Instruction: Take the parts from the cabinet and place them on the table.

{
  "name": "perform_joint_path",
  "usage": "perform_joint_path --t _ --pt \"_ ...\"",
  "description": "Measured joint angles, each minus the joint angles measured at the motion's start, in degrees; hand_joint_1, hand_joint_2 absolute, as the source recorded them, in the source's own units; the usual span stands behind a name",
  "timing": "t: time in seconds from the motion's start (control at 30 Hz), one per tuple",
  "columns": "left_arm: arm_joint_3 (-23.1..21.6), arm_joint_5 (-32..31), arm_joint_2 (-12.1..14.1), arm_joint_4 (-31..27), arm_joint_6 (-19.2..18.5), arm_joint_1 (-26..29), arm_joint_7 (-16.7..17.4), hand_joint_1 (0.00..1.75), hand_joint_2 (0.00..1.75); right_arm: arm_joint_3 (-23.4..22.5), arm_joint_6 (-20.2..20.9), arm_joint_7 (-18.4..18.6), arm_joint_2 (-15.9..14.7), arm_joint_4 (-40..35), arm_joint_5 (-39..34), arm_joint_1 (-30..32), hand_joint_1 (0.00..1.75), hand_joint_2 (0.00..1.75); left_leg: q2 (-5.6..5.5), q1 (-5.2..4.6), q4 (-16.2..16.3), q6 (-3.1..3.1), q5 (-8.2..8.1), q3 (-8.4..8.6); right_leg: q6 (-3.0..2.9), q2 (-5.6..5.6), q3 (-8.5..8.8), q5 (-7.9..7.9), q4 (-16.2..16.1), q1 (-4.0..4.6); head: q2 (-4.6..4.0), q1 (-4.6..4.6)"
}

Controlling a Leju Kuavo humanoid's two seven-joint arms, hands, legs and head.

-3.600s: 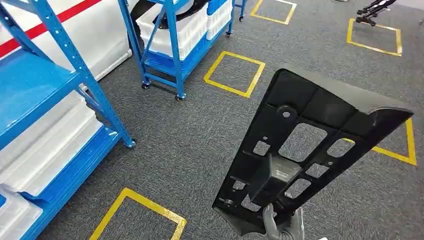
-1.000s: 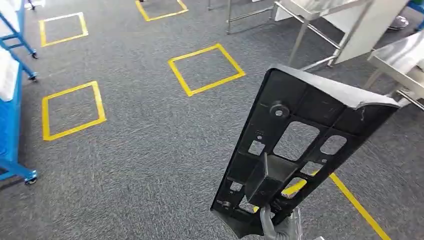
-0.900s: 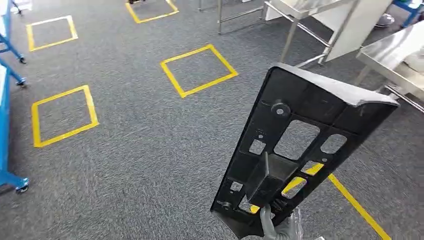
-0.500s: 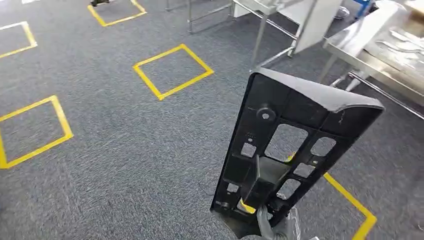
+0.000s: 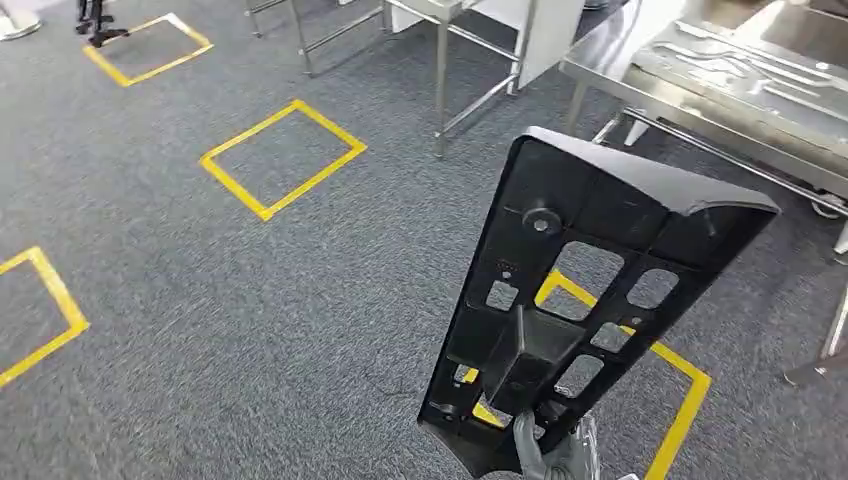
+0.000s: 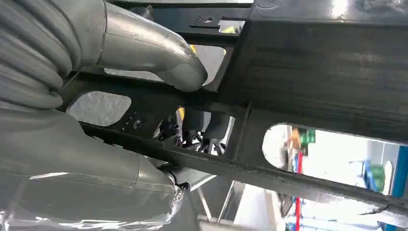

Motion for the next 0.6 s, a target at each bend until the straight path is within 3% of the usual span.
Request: perform_joint_path --t 0.03,0.1,0.13,0.17,0.2,0.27,0.33,0.37,0.4,0.47,0.5,0.53,0.57,0.6 --pt "0.02 -0.11 0.02 0.0 0.06 0.04 0.0 0.0 1.75 0.0 -0.13 0.0 0.0 0.0 -0.09 0.01 1.75 1.75 -0.02 0.0 -0.72 -0.02 1.4 0.04 0.02 0.86 0.07 -0.01 0.08 -0.01 0.0 0.0" --pt "0.09 -0.2 0.26 0.02 0.15 -0.08 0.0 0.0 1.75 0.02 -0.09 0.0 0.0 0.0 -0.33 -0.06 1.75 1.75 -0.48 0.19 -8.95 0.04 7.05 3.29 0.32 2.58 0.29 -0.24 0.47 -0.11 0.0 0.0" --pt "0.13 -0.22 0.37 0.02 0.15 -0.11 0.0 0.0 1.75 0.07 -0.06 0.0 0.0 0.0 -0.33 -0.1 1.75 1.75 -2.02 0.43 -13.96 0.07 9.69 5.34 0.61 3.31 0.3 -0.46 0.85 -0.17 0.0 0.0" --pt "0.18 -0.22 0.48 0.02 0.15 0.02 0.04 0.0 1.75 0.11 -0.06 0.0 0.0 0.0 -0.33 -0.13 1.75 1.75 -5.0 0.67 -15.45 0.26 8.99 6.0 0.86 3.81 0.0 -0.62 1.12 -0.14 0.0 0.02" --pt "0.22 -0.22 0.5 0.02 0.15 0.01 0.04 0.0 1.75 0.24 -0.04 -0.02 0.0 0.0 -0.35 -0.29 1.75 1.75 -5.42 0.7 -16.86 0.52 8.67 6.2 1.23 4.66 -0.65 -0.7 1.8 -0.02 0.0 0.02" --pt "0.24 -0.26 0.57 0.02 0.17 -0.07 0.24 0.0 1.75 0.37 -0.04 -0.07 -0.02 0.0 -0.35 -0.25 1.75 1.75 -4.43 0.22 -16.51 1.04 8.64 6.22 2.05 5.74 -1.01 -0.3 1.42 -0.35 0.0 0.0" --pt "0.28 -0.33 0.59 0.02 0.15 -0.15 0.55 0.0 1.75 0.35 -0.07 -0.07 -0.07 0.0 -0.5 -0.28 1.75 1.75 -2.88 0.88 -17.31 2.01 9.24 6.35 2.62 6.38 -1.33 -0.3 1.59 -0.49 0.0 0.0" --pt "0.33 -0.33 0.68 0.0 0.15 -0.29 0.61 0.0 1.75 0.35 -0.07 -0.07 -0.07 0.0 -0.52 -0.18 1.75 1.75 -2.35 0.68 -17.53 2.2 9.36 6.5 2.83 2.95 -1.84 -1.23 2.84 -0.13 0.0 0.02" --pt "0.42 -0.33 0.72 0.0 0.15 -0.33 0.63 0.0 1.75 0.37 -0.07 -0.09 -0.18 0.0 -0.52 -0.4 1.75 1.75 -1.61 0.6 -17.62 2.44 9.43 6.54 3.08 0.45 -3.49 -3.31 6.19 -0.11 0.0 0.0" --pt "0.85 -0.33 0.83 0.02 0.15 -0.06 0.81 0.0 1.75 0.44 -0.07 -0.09 -0.28 0.02 -0.57 -0.63 1.75 1.75 0.06 0.32 -17.57 2.65 9.29 6.51 3.33 -0.96 -7.73 -7.14 14.69 -0.32 0.0 0.02" --pt "1.03 -0.33 0.9 0.0 0.07 0.04 0.92 0.0 1.75 0.44 -0.09 -0.09 -0.31 0.02 -0.61 -0.59 1.75 1.75 0.9 0.24 -17.56 2.78 9.18 6.56 3.4 -1.13 -9.18 -7.69 17.43 -0.4 0.0 0.0" --pt "1.11 -0.33 0.96 0.0 -0.02 0.1 1.03 0.0 1.75 0.41 -0.24 -0.09 -0.37 0.07 -0.77 -0.55 1.75 1.75 1.7 0.22 -17.55 2.72 9.06 6.67 3.41 -1.27 -9.37 -6.87 17.59 -0.43 0.0 0.02" --pt "1.14 -0.33 1.03 0.02 -0.04 0.1 1.12 0.0 1.75 0.39 -0.22 -0.09 -0.44 0.09 -0.85 -0.53 1.75 1.75 2.37 0.2 -17.55 2.66 8.91 6.85 3.3 -1.42 -8.27 -4.99 15.32 -0.42 0.0 0.02" --pt "1.14 -0.33 1.03 0.0 -0.07 0.07 1.18 0.0 1.75 0.39 -0.22 -0.09 -0.48 0.09 -0.92 -0.53 1.75 1.75 3.02 0.2 -17.56 2.59 8.72 7.14 3.06 -1.77 -5.95 -2.44 11.02 -0.39 0.0 0.02"
